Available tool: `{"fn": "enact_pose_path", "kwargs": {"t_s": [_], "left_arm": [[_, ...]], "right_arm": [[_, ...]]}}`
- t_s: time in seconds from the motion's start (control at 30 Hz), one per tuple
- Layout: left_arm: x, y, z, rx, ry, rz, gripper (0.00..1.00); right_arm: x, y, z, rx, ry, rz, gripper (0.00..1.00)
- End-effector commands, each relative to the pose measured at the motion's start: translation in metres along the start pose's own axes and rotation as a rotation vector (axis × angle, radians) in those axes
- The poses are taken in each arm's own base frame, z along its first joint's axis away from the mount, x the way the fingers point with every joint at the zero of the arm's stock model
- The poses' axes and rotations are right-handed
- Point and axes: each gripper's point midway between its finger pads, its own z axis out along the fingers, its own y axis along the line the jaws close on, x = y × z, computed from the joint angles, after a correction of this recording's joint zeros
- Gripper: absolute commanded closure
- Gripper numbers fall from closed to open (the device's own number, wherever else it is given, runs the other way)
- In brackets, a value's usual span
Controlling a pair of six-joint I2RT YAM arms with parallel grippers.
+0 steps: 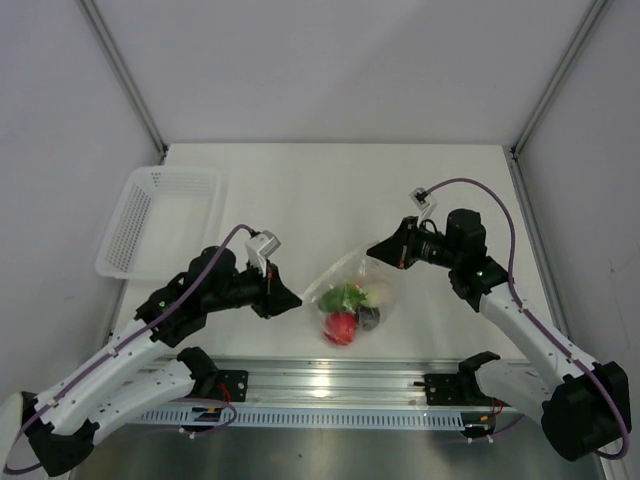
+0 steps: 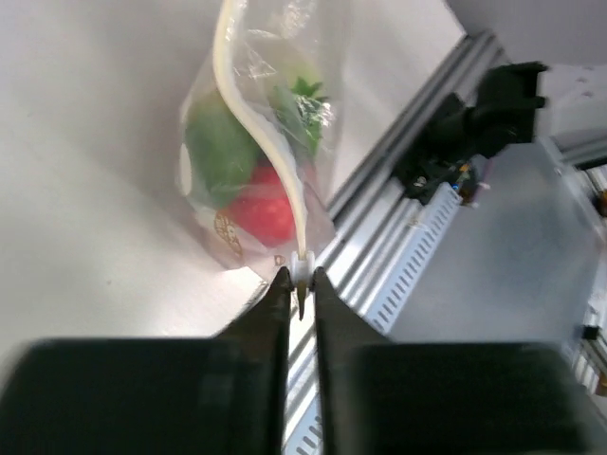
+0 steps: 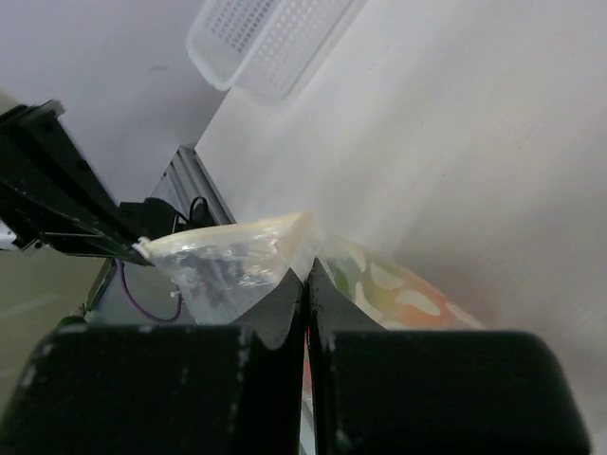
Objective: Place the food in the zip-top bag and seal the zipper
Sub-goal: Zip the zipper food storage bag at the center of the board.
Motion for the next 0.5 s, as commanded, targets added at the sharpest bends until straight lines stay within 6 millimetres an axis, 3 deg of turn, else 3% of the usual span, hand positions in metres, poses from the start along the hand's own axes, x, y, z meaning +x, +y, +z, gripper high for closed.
{"fn": "enact_pose_path", "kwargs": {"t_s": [0.0,0.03,0.07,0.1,0.23,0.27,0.47], "left_arm": [[-0.01,0.028,0.013,-0.154,-0.037,-0.084,0.73],[-0.012,0.032,0.014,-0.172,-0.052,-0.088,0.6],[-0.018,0.03,0.014,-0.164,-0.081,-0.083,0.54],[-0.017,0.032,0.015,-0.168,-0.087,-0.08,0.39],[-0.026,0.039,0.004,-0.22,-0.158,-0.073,0.13],[-0.027,0.04,0.002,-0.225,-0.166,-0.072,0.02],[-0.029,0.044,-0.017,-0.269,-0.22,-0.069,0.0]], "right_arm": [[-0.012,0.01,0.002,0.047,-0.049,-0.057,1.0],[-0.011,0.009,0.002,0.052,-0.049,-0.042,1.0],[-0.013,0.007,0.003,0.065,-0.056,-0.035,1.0],[-0.013,0.005,0.003,0.074,-0.057,-0.027,1.0],[-0.021,-0.006,0.006,0.117,-0.073,0.009,1.0],[-0.023,-0.009,0.006,0.126,-0.079,0.019,1.0],[-0.044,-0.052,0.019,0.259,-0.115,0.116,1.0]]}}
